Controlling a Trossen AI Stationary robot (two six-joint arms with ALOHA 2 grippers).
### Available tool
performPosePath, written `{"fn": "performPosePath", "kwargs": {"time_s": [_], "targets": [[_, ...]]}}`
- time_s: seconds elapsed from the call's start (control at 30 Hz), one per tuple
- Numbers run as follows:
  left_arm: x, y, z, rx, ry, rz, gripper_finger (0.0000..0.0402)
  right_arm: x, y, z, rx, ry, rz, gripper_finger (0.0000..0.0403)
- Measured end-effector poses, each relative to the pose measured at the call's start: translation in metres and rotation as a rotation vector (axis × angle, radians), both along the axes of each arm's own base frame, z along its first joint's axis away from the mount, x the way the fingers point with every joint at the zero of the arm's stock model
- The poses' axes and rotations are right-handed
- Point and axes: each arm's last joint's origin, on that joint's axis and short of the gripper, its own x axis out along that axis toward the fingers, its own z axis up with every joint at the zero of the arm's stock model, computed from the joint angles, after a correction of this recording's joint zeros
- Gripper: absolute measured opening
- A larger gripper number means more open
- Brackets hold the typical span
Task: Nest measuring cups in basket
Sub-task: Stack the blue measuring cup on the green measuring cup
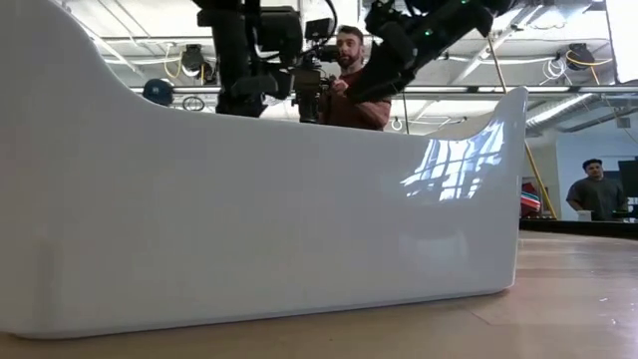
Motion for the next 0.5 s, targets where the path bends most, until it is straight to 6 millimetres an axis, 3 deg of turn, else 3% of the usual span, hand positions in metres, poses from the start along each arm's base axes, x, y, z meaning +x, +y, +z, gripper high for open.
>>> {"fn": "performPosePath", "kwargs": {"time_s": [0.2,0.5], "targets": [[0.023,-0.01,-0.013,-0.007,0.02,-0.039,0.001,0.017,-0.005,-0.013,-0.009,0.057,0.013,0.0294],[0.045,-0.027,-0.004,0.016,-0.089,-0.116,0.001,0.028,-0.013,-0.03,0.013,0.075,0.024,0.0293]]}}
